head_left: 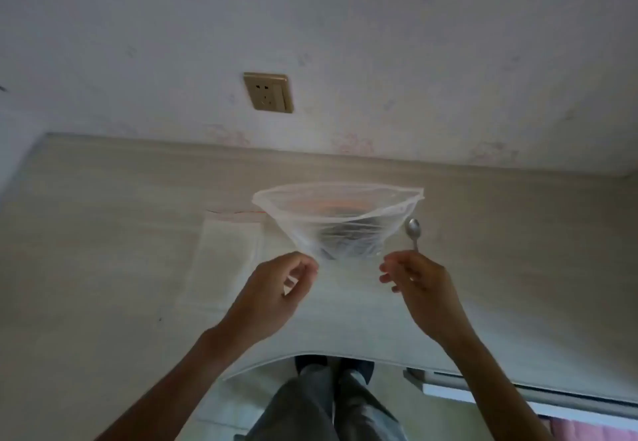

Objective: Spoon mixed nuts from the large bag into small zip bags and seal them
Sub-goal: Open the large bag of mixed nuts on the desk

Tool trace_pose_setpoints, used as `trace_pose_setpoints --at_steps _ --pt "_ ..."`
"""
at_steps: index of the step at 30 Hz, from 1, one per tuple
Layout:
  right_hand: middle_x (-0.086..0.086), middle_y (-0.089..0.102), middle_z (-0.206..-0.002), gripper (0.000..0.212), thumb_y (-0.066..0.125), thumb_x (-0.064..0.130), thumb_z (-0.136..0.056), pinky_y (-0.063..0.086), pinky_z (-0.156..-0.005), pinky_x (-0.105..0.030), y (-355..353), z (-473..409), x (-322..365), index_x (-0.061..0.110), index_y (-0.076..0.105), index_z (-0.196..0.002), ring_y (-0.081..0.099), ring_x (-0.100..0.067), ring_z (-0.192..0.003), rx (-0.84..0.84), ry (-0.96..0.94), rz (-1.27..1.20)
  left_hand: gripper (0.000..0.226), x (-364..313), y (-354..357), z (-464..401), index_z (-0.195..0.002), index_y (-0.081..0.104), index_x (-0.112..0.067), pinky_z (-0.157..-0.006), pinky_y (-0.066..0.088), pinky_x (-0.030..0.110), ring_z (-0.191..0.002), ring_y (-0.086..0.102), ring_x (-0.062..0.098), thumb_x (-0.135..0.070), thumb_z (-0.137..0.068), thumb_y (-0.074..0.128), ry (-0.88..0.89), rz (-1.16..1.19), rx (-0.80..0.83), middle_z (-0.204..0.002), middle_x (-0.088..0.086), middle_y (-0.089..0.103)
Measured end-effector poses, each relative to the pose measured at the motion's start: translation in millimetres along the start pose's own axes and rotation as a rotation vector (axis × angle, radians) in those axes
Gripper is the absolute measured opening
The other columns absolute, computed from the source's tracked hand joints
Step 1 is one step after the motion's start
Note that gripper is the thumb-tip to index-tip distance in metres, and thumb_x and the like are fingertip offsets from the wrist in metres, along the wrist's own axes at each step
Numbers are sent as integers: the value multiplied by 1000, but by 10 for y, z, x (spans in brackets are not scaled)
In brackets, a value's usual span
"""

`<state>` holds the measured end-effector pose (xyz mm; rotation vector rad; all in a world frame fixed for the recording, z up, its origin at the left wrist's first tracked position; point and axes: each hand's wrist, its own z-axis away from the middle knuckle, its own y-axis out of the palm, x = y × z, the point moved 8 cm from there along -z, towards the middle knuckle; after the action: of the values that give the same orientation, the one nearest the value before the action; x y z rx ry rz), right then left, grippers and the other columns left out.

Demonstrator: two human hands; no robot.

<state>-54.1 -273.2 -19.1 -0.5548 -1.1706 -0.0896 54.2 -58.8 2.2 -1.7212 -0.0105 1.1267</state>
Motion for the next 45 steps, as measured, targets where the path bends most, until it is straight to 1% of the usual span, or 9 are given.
trace_pose_setpoints --at_steps 3,7,13,20,25,30,34,41,45 --pt "11 74 -92 8 64 16 -101 53 -70 -12 -142 -48 500 20 71 -100 71 -3 -83 -138 -311 89 17 -319 -277 -219 -117 66 -23 -88 49 26 -105 62 7 -26 -104 55 244 -189 -180 -112 -13 65" --pt "9 68 -112 16 63 21 -99 49 -87 -25 -132 -5 1051 14 70 -112 65 -11 -103 -297 -703 282 25 -472 -360 -458 -124 69 -12 -99 44 38 -116 61 24 -20 -102 59 421 -404 -342 -121 1 67" --pt "3 75 -107 25 55 28 -105 48 -90 -43 2 -185 891 11 73 -110 69 -16 -95 -331 -849 455 19 -221 -205 -475 -100 74 -12 -87 47 45 -83 68 23 -19 -103 57 491 -473 -562 -89 -1 74" --pt "2 77 -80 20 66 25 -99 42 -79 -37 194 -85 449 14 78 -88 64 -18 -65 -528 -991 759 20 112 -119 -142 -92 71 -23 -71 32 23 -57 46 5 -34 -103 58 519 -504 -853 -64 -14 65" --pt "3 79 -91 7 76 24 -90 54 -89 -44 329 109 161 20 80 -94 71 -17 -70 -436 -848 721 1 168 14 50 -90 73 -20 -77 39 32 -66 63 13 -21 -89 73 645 -583 -722 -74 -10 70" --pt "2 72 -127 37 75 26 -89 40 -102 -35 485 160 -3 24 71 -126 68 -23 -109 -399 -714 922 27 335 183 158 -98 78 -22 -90 36 43 -106 59 26 -24 -73 88 448 -694 -679 -117 1 62" --pt "0 73 -121 35 81 15 -81 32 -90 -31 516 241 -60 20 75 -115 68 -26 -107 -451 -806 961 39 568 192 164 -104 75 -26 -99 43 48 -132 51 30 -30 -69 91 238 -556 -620 -150 3 47" --pt "-12 57 -104 40 89 17 -73 44 -80 -42 285 323 -62 7 61 -101 56 -34 -93 -798 -871 818 48 832 112 193 -108 41 -27 -72 48 37 -92 57 16 -34 -84 82 86 -80 -810 -111 -9 54" --pt "-11 62 -104 31 74 32 -92 48 -79 -41 80 110 -198 7 62 -106 59 -31 -91 -765 -665 620 31 1021 70 93 -98 52 -24 -73 48 38 -89 60 20 -50 -93 67 -72 -83 -734 -98 -8 59"
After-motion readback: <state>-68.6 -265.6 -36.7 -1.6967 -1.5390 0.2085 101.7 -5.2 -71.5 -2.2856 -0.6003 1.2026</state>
